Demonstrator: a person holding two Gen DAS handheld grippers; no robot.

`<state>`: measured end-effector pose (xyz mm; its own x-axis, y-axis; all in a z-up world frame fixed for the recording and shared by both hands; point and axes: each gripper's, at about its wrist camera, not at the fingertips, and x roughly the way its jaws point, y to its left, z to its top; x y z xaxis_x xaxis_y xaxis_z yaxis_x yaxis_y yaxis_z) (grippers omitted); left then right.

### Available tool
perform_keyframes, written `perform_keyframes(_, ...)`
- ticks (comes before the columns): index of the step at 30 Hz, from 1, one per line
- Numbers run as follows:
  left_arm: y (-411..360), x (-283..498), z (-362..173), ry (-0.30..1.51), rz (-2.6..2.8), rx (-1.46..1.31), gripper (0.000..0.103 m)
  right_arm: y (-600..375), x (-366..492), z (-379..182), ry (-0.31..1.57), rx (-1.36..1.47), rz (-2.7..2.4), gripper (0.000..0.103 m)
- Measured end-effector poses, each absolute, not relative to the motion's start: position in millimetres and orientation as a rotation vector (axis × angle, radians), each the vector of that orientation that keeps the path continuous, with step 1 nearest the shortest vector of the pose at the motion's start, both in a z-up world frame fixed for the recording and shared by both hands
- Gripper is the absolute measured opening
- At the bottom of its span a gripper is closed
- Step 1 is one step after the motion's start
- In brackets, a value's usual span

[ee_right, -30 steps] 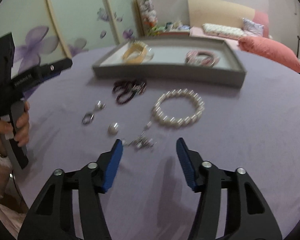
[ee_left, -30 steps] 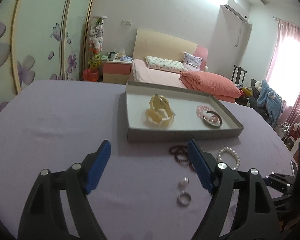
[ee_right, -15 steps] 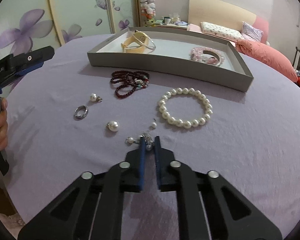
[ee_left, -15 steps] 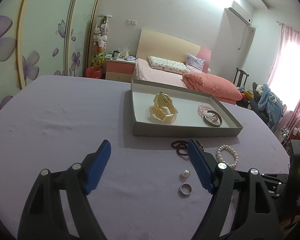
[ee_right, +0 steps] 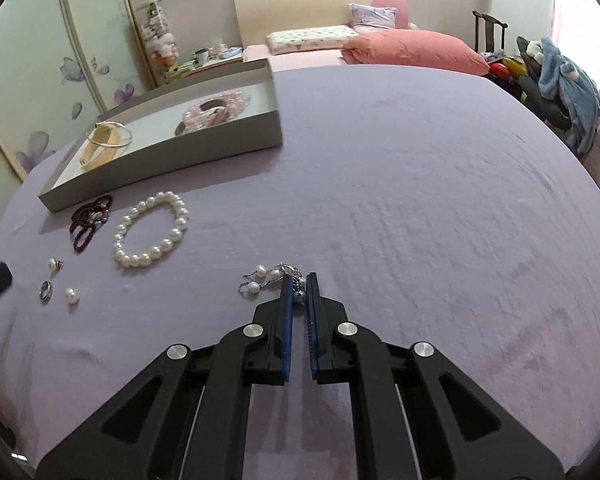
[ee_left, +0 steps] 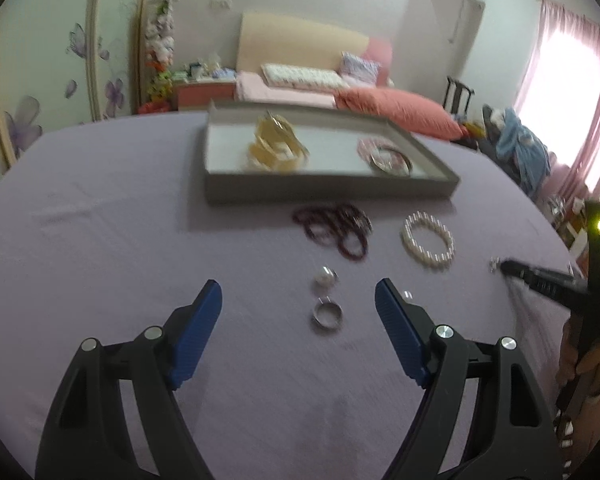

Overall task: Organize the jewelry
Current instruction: 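Grasp the silver pearl earring with the right tool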

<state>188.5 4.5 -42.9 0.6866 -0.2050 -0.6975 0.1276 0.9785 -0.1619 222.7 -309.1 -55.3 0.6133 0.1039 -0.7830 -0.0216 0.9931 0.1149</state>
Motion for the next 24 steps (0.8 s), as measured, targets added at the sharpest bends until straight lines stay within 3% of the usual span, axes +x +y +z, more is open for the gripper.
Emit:
perform_keyframes(5,-14,191,-56,0.846,-0.195,-0.063,0.077,-306,221,-56,0.905,0.104,0.086,0.007)
perform_keyframes(13,-25,204,-68,0.887,-0.148,-0.034,0.052,-303,220,-55,0.905,0.107,0.118,0.008)
perform_keyframes(21,-39,208,-70,0.895,-0.14,-0.001,0.046,-306,219,-55,0.905,0.12,0.127,0.008)
perform_keyframes(23,-39,208,-70,0.894,-0.125,-0.001,0.037,-306,219,-56,0.905,0.121,0.13,0.008)
perform_keyframes(24,-38,209,-71,0.893,-0.116,-0.003,0.025,-306,219,-56,0.905,0.12,0.131,0.008)
